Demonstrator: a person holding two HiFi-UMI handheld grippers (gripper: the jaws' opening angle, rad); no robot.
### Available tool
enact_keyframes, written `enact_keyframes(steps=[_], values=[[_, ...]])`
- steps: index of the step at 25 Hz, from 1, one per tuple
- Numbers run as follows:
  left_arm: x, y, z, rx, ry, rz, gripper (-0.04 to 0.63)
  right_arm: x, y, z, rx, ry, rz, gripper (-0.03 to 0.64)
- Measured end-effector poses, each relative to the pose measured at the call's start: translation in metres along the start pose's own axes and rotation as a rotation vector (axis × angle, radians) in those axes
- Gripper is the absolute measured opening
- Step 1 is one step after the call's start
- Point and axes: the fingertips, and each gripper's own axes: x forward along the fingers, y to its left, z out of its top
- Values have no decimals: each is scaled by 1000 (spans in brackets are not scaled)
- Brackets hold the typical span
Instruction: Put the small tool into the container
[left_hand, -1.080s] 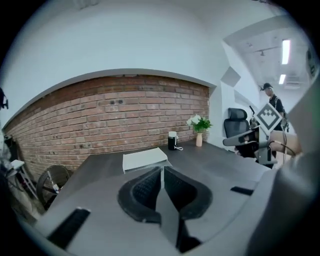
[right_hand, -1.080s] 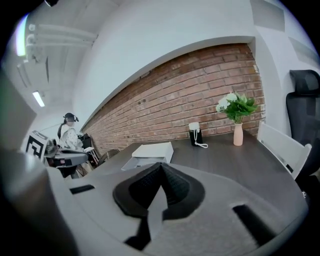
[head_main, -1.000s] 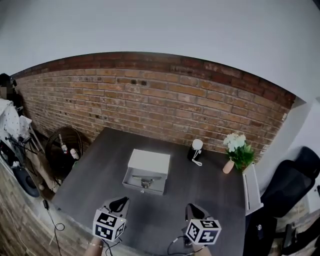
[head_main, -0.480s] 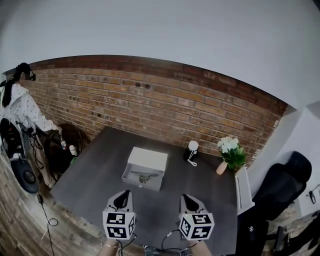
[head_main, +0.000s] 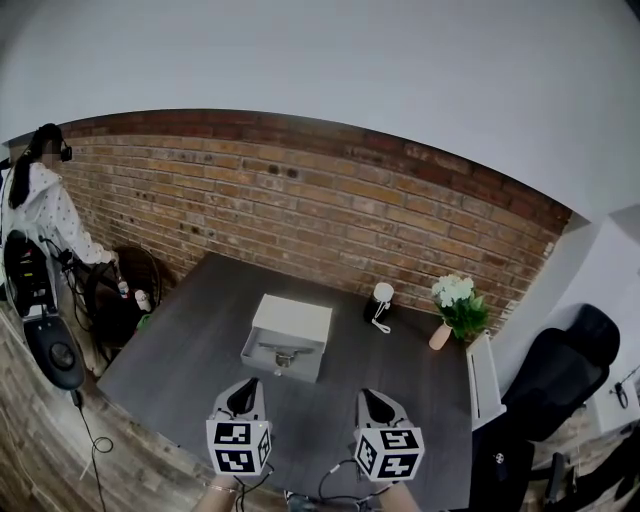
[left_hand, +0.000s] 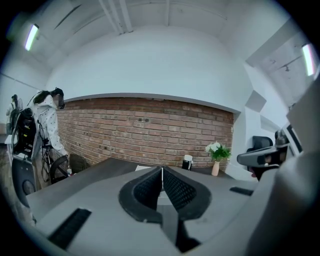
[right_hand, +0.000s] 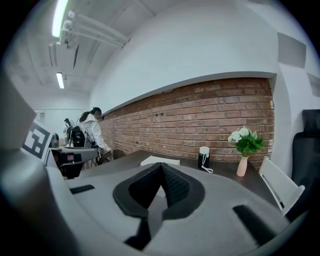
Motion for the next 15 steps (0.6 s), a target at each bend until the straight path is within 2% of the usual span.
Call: enact_keyframes(steps=[15], values=[[19,-1,-1,3,10,-12,8,12,-6,7,12,-15,3,0]])
